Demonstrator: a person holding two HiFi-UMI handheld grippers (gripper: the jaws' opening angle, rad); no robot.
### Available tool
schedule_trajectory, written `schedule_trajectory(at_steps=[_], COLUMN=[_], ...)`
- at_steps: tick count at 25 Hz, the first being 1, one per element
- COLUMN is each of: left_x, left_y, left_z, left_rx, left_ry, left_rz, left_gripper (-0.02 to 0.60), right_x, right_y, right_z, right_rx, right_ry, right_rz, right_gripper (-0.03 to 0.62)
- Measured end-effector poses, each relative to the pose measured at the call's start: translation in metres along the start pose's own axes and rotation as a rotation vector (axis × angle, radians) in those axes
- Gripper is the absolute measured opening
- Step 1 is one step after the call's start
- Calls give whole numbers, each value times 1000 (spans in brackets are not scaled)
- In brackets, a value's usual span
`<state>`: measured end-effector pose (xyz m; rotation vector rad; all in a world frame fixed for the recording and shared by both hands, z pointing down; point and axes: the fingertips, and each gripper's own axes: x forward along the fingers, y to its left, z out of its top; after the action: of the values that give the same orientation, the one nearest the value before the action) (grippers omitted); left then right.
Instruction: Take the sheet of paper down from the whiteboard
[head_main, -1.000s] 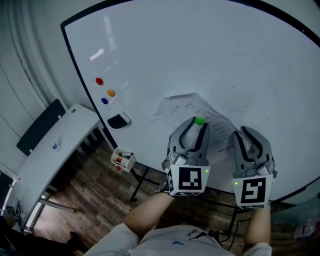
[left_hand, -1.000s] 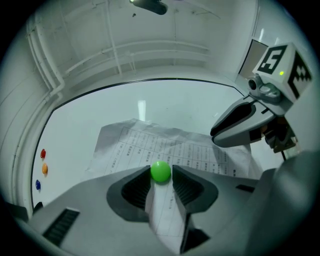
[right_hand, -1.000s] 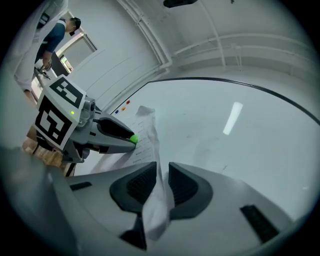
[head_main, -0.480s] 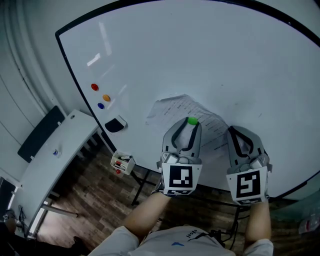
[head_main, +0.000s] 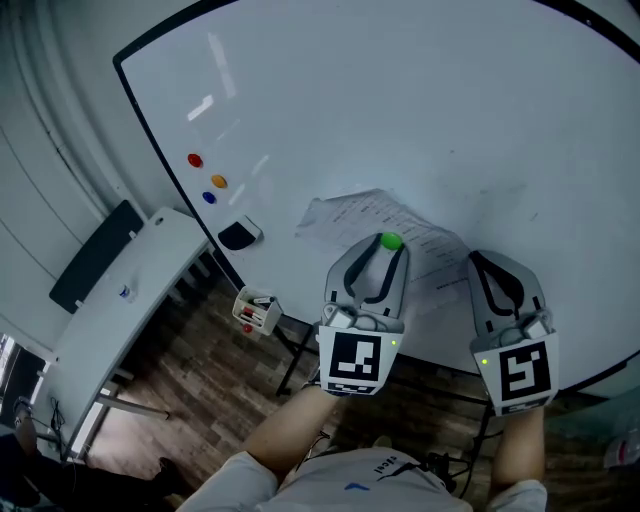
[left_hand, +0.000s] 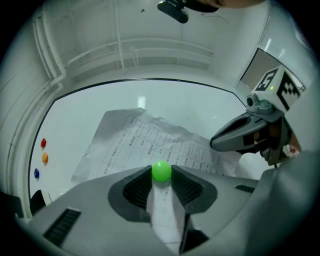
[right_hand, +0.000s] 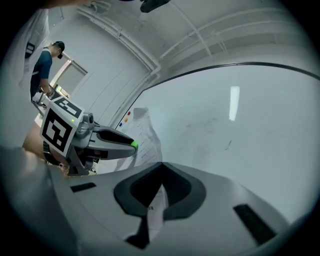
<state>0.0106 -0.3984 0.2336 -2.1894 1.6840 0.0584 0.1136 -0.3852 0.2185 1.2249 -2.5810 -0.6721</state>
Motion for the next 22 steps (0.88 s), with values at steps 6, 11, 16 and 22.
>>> schedule_trajectory(at_steps=[6, 11, 16, 22], left_x=[-38, -68, -118, -184], left_y=[-20, -35, -51, -53], left_z=[-18, -57, -83, -95], left_rx=[38, 17, -36, -108], left_ry=[57, 143, 227, 246], left_rz=[-27, -50, -93, -127], left_gripper=[132, 132, 133, 132], right_x=[-14, -21, -35, -59], right_y=[26, 45, 80, 129], right_z=[-25, -53, -79, -97], right_rx=[82, 138, 184, 253], right_ry=[16, 55, 139, 228], right_rz=[62, 91, 118, 70], right_gripper=[14, 14, 14, 14])
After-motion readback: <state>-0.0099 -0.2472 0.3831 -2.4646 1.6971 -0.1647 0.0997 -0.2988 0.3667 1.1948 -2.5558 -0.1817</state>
